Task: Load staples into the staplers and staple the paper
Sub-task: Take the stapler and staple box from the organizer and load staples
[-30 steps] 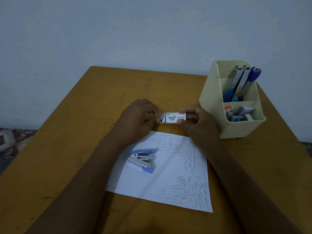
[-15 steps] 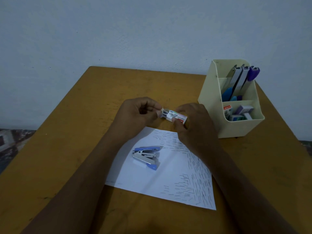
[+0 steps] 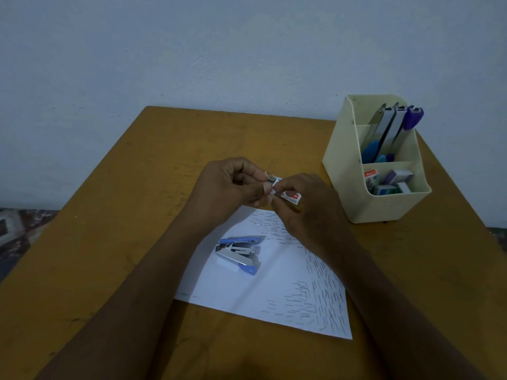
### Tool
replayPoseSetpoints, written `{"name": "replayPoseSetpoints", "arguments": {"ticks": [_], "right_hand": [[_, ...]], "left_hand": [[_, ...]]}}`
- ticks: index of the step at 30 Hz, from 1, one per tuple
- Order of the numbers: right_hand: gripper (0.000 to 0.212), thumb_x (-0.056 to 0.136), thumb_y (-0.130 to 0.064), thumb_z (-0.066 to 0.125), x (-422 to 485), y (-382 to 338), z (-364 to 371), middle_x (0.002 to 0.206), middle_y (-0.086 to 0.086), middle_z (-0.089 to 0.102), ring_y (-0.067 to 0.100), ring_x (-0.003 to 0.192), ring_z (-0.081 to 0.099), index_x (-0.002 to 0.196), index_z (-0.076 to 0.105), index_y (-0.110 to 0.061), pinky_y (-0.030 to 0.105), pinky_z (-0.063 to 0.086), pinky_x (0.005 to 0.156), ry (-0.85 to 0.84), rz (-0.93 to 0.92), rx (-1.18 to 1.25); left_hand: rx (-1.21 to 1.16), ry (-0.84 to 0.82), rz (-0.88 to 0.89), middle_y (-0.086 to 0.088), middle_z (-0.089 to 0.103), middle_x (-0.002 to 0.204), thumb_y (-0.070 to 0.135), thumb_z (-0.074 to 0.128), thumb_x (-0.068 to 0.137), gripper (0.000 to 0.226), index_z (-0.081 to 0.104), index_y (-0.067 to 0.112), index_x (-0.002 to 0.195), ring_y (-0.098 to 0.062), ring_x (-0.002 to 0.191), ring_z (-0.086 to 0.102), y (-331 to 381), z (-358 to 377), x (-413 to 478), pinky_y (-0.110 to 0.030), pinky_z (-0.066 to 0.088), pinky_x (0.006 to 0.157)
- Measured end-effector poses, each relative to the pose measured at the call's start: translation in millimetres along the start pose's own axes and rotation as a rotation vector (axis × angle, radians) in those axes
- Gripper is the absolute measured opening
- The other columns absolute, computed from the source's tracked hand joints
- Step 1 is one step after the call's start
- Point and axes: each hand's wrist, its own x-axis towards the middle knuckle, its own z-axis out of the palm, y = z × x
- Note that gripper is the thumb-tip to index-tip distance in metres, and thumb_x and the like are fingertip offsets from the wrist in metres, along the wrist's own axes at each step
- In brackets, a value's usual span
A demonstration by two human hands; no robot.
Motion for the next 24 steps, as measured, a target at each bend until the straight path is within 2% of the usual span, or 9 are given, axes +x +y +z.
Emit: {"name": "replayPoseSetpoints", "arguments": {"ticks": [3,7,10,14,17,19,22,24], "right_hand": [[0.017,0.078,-0.025,0.068,0,0,0,0.084,0.0,0.068,0.009,0.074,0.054,0.091,0.068,-0.014,0.02,0.039,0.067,-0.026,0.007,-0.011],[0.018,0.083,-0.029,0.064,2,6,-2,0.088,0.001,0.069,0.014,0.078,0.055,0.094,0.07,-0.017,0.02,0.034,0.07,-0.182,0.006,-0.15],[0.029,0.084,-0.038,0.054,2,9,-1,0.097,0.002,0.071,0.016,0.087,0.057,0.096,0.072,-0.02,0.023,0.035,0.076,-0.281,-0.023,-0.306],[0.043,0.081,-0.044,0.045,3,8,-1,0.109,0.005,0.07,0.018,0.097,0.057,0.105,0.071,-0.019,0.027,0.038,0.084,-0.355,0.008,-0.325],[0.04,0.081,-0.045,0.049,2,6,-3,0.11,0.0,0.069,0.016,0.1,0.056,0.105,0.07,-0.021,0.025,0.036,0.086,-0.326,-0.012,-0.267],[0.032,0.081,-0.044,0.058,2,0,-8,0.107,-0.003,0.069,0.01,0.099,0.055,0.101,0.07,-0.023,0.022,0.038,0.086,-0.312,-0.018,-0.125],[0.026,0.078,-0.039,0.068,1,-13,-19,0.098,-0.008,0.069,0.0,0.088,0.053,0.097,0.072,-0.022,0.009,0.037,0.076,-0.466,-0.087,0.1],[0.025,0.077,-0.038,0.069,1,-19,-22,0.095,-0.01,0.069,0.001,0.085,0.053,0.096,0.073,-0.022,0.009,0.036,0.071,-0.57,-0.133,0.175]], "left_hand": [[0.054,0.002,0.006,-0.019,0.071,0.076,0.0,0.072,0.079,0.014,0.067,-0.004,0.091,-0.016,0.064,0.07,0,-1,1,-0.022,0.056,0.06],[0.258,-0.061,0.006,-0.016,0.069,0.076,0.015,0.073,0.082,0.01,0.071,0.009,0.09,-0.016,0.067,0.063,1,-17,4,-0.03,0.055,0.06],[0.35,-0.099,-0.015,-0.016,0.067,0.076,0.019,0.071,0.084,0.006,0.072,0.013,0.085,-0.014,0.066,0.059,0,-28,4,-0.031,0.053,0.06],[0.401,-0.058,-0.029,-0.016,0.068,0.077,0.02,0.069,0.086,0.007,0.071,0.015,0.083,-0.021,0.066,0.059,-4,-37,5,-0.03,0.051,0.06],[0.419,-0.034,-0.039,-0.016,0.069,0.076,0.021,0.068,0.086,0.008,0.071,0.013,0.083,-0.021,0.065,0.059,-5,-38,6,-0.025,0.05,0.057],[0.433,-0.03,-0.03,-0.014,0.069,0.075,0.021,0.068,0.087,0.009,0.071,0.013,0.083,-0.023,0.065,0.061,-5,-39,6,-0.025,0.05,0.058],[0.429,-0.024,-0.032,-0.015,0.07,0.077,0.018,0.066,0.088,0.009,0.071,0.011,0.085,-0.026,0.068,0.062,-5,-39,6,-0.024,0.051,0.057],[0.422,-0.023,-0.029,-0.015,0.07,0.077,0.017,0.066,0.088,0.009,0.071,0.011,0.086,-0.027,0.07,0.063,-5,-40,6,-0.023,0.051,0.057]]}}
